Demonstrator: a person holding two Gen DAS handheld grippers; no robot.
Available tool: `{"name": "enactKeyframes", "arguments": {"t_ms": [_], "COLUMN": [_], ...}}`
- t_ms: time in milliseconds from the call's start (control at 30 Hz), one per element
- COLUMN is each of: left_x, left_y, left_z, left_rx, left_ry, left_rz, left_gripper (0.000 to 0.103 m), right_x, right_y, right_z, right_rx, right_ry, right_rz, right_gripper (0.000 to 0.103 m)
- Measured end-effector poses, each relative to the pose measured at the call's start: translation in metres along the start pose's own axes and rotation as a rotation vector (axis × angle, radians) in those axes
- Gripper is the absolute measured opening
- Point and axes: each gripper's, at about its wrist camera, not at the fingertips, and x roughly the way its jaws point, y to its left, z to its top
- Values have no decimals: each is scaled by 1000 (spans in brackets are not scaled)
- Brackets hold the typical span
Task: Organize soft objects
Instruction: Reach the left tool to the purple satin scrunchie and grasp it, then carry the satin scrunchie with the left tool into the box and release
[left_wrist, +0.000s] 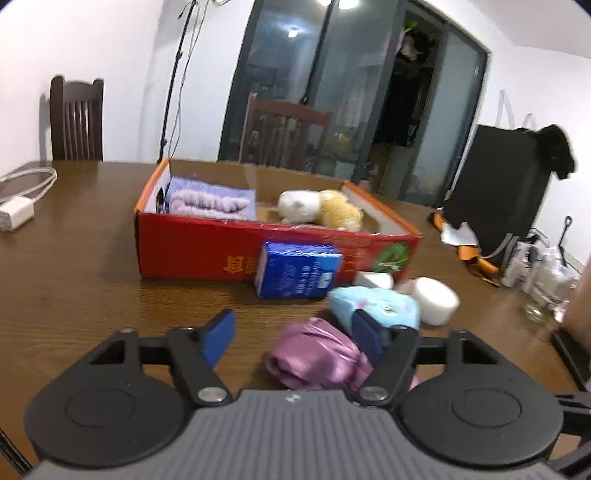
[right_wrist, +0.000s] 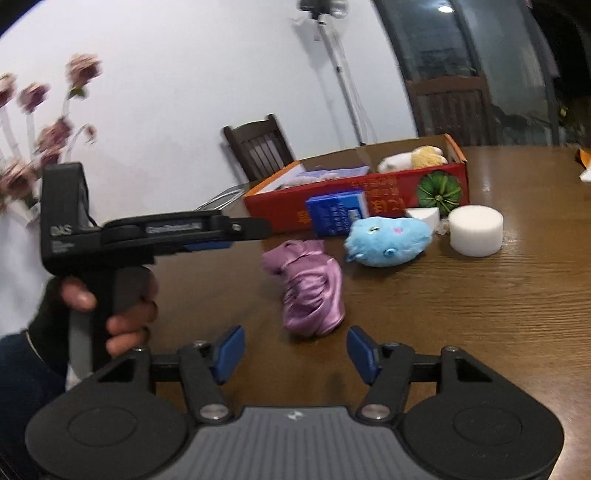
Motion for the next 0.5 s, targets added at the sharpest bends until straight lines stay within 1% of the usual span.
{"name": "enactKeyframes", "arguments": {"t_ms": [33, 67, 100, 133, 167, 233, 267, 333, 367, 400, 433, 467, 500], "left_x": [9, 14, 14, 9, 3, -13, -21, -33, -37, -41, -44, -44, -42], "left_y": [2, 5, 7, 10, 10, 8, 7, 7, 6, 5, 4, 3, 2], "left_z": [-1, -2, -4, -7, -11, -24, -30, -37, -38, -38, -37, -36, -36], "left_rx": [-7, -23, -48, -84, -105, -126, -133, -134, -130, -122, -108, -88, -71], "left_ry": [25, 50, 63, 68, 71, 70, 65, 59, 59, 51, 28, 3, -12], "left_rz": [-6, -19, -44, -55, -51, -42, -46, -72, -85, -98, -115, -116, -110], "left_gripper": [53, 41, 36, 34, 32, 33, 34, 39, 46, 57, 64, 73, 74], "right_x": [7, 13, 19, 24, 29, 35, 36, 35, 34, 33, 33, 34, 37], "right_y": [-2, -5, -7, -10, -12, -18, -24, -30, -33, -35, -37, -37, -37], "right_z": [3, 6, 9, 12, 15, 21, 24, 29, 31, 32, 34, 35, 35], "right_rx": [7, 14, 24, 31, 29, 27, 31, 28, 31, 45, 68, 85, 93], "right_ry": [4, 6, 10, 11, 6, 0, -4, -11, -12, -12, -15, -22, -26], "right_rz": [0, 2, 5, 9, 7, -40, -71, -84, -62, -36, -12, 24, 49], "right_gripper": [56, 54, 54, 52, 49, 48, 48, 47, 47, 47, 47, 48, 48]}}
